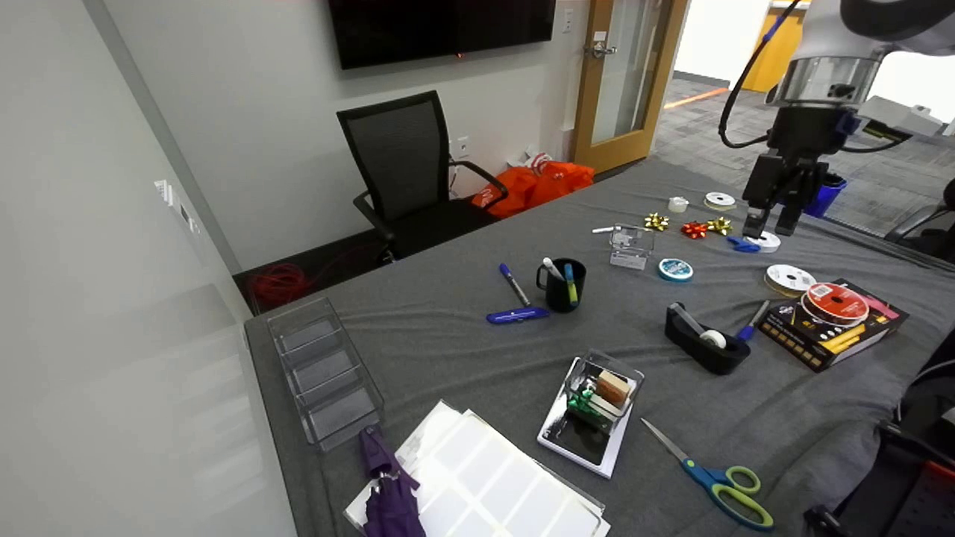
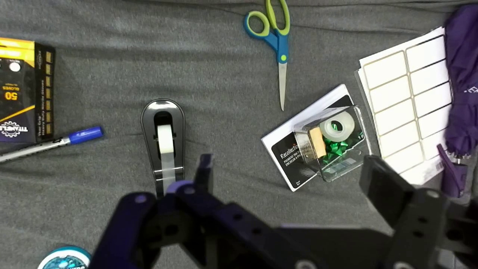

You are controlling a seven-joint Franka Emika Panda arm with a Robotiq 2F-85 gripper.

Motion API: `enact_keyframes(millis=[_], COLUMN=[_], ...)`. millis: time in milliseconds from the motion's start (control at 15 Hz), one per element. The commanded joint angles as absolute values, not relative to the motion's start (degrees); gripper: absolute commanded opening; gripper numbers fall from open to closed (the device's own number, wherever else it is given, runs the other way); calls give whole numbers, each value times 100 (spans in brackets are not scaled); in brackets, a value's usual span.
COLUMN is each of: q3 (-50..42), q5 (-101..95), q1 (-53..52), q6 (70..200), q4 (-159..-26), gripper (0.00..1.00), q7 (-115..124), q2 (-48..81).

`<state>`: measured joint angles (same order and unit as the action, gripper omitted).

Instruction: Move the clear container on the left to the right.

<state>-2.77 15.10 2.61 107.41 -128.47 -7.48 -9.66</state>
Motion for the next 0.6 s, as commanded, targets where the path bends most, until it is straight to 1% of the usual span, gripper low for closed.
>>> enact_keyframes(millis=[0, 67, 333, 533], q3=[-284, -253, 126, 404], q5=[1508, 1526, 1390, 1352], q1=[225, 199, -65, -326], q6=[10894, 11089, 12652, 13794], q4=[-12868, -12936, -13478, -13707], gripper=[100, 100, 100, 100], q7=[-666, -659, -45, 466], q2=[-956, -938, -588, -12])
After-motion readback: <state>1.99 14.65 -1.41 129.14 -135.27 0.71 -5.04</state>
